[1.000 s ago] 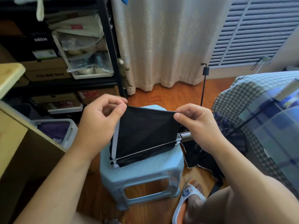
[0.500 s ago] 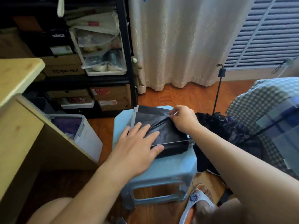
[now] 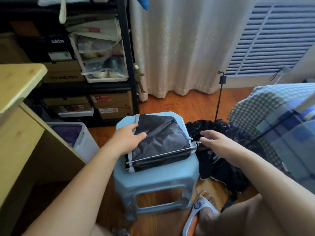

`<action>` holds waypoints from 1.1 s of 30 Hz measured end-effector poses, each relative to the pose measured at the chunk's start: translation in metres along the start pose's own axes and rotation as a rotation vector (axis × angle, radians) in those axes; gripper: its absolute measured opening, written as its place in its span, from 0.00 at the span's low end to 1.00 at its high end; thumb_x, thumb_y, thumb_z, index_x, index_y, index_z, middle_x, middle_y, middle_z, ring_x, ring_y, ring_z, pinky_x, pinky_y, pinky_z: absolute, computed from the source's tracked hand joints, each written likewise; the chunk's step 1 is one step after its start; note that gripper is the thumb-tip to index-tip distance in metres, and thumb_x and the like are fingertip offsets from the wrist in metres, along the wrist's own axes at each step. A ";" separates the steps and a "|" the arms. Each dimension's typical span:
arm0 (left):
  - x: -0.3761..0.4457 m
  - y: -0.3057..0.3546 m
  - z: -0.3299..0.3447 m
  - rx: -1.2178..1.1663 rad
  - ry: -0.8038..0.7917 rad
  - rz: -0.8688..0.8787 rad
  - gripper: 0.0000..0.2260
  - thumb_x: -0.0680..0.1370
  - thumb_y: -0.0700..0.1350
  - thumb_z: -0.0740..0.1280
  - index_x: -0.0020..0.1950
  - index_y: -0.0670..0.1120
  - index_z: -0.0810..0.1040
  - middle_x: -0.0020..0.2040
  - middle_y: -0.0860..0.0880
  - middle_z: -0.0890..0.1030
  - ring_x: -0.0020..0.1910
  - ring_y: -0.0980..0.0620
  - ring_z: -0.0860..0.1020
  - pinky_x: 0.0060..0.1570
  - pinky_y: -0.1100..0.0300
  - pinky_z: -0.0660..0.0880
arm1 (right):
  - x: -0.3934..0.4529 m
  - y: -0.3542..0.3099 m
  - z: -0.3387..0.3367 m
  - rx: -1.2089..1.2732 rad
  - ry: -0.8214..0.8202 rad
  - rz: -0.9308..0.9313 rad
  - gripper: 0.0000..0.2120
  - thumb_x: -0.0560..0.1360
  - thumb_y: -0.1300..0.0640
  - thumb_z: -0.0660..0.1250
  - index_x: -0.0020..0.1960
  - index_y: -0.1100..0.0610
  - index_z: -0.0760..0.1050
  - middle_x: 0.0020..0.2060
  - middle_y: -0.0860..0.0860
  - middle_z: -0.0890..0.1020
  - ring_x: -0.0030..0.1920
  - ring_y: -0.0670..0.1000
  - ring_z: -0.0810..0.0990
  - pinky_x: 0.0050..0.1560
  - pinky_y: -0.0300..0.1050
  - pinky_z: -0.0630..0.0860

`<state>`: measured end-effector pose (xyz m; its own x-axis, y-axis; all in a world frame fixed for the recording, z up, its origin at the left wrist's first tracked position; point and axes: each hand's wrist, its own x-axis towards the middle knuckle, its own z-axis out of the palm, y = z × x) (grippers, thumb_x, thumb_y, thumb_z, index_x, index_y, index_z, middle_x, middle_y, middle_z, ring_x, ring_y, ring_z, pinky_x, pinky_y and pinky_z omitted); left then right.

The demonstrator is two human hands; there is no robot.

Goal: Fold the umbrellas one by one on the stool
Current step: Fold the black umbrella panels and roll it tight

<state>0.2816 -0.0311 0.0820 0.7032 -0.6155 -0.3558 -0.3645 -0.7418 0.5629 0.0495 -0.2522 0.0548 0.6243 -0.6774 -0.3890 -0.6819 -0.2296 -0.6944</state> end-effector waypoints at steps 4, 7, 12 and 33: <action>0.001 -0.003 0.004 -0.026 0.212 -0.097 0.18 0.82 0.54 0.65 0.72 0.53 0.77 0.71 0.44 0.73 0.68 0.43 0.73 0.61 0.55 0.69 | 0.002 0.002 -0.005 0.514 0.075 0.180 0.05 0.84 0.64 0.63 0.58 0.63 0.76 0.51 0.59 0.80 0.44 0.55 0.81 0.47 0.47 0.82; -0.014 0.005 0.001 0.036 0.530 0.242 0.12 0.82 0.49 0.64 0.62 0.51 0.83 0.60 0.48 0.77 0.61 0.45 0.75 0.59 0.53 0.71 | 0.002 0.010 -0.011 0.785 -0.073 0.254 0.04 0.82 0.68 0.64 0.55 0.63 0.75 0.50 0.61 0.80 0.49 0.56 0.84 0.48 0.50 0.82; -0.058 0.007 0.010 0.106 0.238 0.547 0.14 0.82 0.59 0.63 0.63 0.57 0.82 0.62 0.60 0.78 0.63 0.58 0.72 0.64 0.58 0.69 | 0.004 0.014 -0.016 0.857 -0.147 0.245 0.05 0.83 0.65 0.65 0.57 0.64 0.76 0.53 0.62 0.82 0.50 0.56 0.85 0.50 0.48 0.85; -0.031 -0.020 0.012 -0.297 0.198 -0.071 0.25 0.84 0.58 0.60 0.78 0.49 0.69 0.74 0.47 0.73 0.67 0.46 0.75 0.65 0.52 0.70 | -0.007 -0.007 -0.005 -0.207 0.451 0.008 0.16 0.84 0.47 0.59 0.51 0.59 0.76 0.46 0.56 0.82 0.46 0.57 0.78 0.46 0.50 0.72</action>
<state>0.2596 -0.0006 0.0731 0.8356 -0.4801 -0.2669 -0.1377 -0.6534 0.7444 0.0484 -0.2490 0.0653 0.4230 -0.9040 -0.0618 -0.7762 -0.3263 -0.5395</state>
